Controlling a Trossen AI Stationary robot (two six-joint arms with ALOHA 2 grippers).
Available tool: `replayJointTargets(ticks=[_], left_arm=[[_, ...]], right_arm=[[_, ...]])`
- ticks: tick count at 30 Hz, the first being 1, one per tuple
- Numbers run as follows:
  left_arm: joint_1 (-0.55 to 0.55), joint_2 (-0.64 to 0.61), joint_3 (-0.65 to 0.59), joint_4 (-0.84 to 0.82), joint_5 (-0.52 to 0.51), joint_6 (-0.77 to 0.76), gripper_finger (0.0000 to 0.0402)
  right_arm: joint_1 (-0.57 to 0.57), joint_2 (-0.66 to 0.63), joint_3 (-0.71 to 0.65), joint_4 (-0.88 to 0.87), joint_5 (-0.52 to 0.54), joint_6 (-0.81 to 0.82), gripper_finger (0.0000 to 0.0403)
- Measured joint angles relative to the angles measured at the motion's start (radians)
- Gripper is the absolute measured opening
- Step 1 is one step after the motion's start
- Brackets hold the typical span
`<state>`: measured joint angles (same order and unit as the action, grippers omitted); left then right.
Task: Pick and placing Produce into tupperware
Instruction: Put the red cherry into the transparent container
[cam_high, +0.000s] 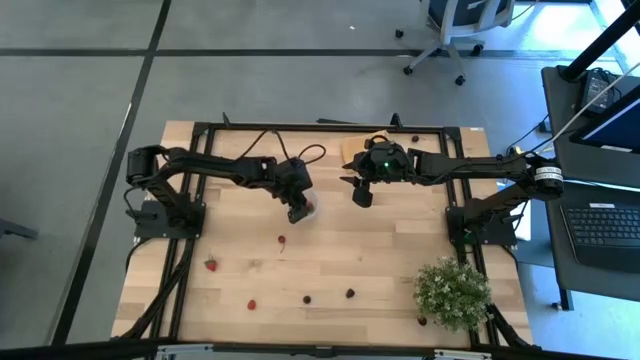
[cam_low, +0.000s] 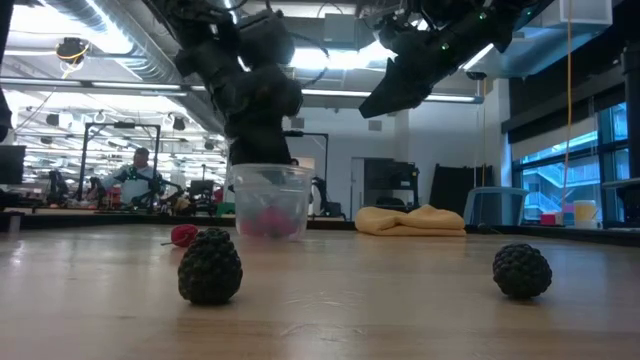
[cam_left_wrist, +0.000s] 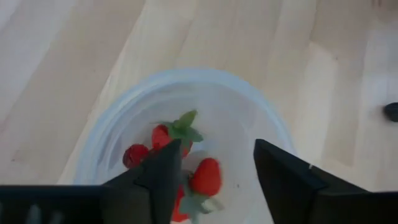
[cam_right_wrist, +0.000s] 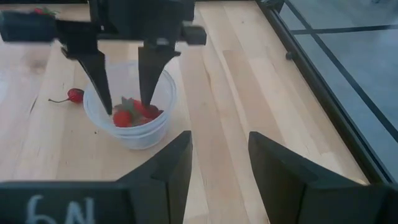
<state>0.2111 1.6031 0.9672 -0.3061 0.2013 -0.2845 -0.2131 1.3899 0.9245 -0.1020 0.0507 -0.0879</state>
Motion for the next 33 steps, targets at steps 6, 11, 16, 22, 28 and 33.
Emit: replayJointTargets(ticks=[6, 11, 16, 22, 28, 33], left_arm=[[0.000, -0.132, 0.000, -0.001, 0.002, 0.000, 0.0230], [-0.025, -0.268, 0.000, -0.055, 0.024, 0.111, 0.0232], [-0.075, -0.349, 0.001, -0.119, 0.037, 0.110, 0.0233], [-0.200, -0.362, 0.001, -0.266, -0.014, 0.349, 0.0231], [-0.311, -0.329, 0.001, -0.304, -0.221, 0.515, 0.0223], [-0.341, -0.249, 0.001, -0.328, -0.256, 0.550, 0.0214]], right_arm=[[0.000, 0.000, 0.000, 0.000, 0.000, -0.005, 0.0161], [0.000, 0.000, 0.000, 0.001, 0.000, -0.040, 0.0161], [0.000, 0.000, 0.000, 0.001, 0.000, -0.075, 0.0161], [0.000, 0.000, 0.000, 0.000, 0.000, -0.078, 0.0161], [0.000, 0.000, 0.000, 0.001, 0.000, -0.078, 0.0161], [0.000, 0.000, 0.000, 0.002, 0.000, -0.078, 0.0161]])
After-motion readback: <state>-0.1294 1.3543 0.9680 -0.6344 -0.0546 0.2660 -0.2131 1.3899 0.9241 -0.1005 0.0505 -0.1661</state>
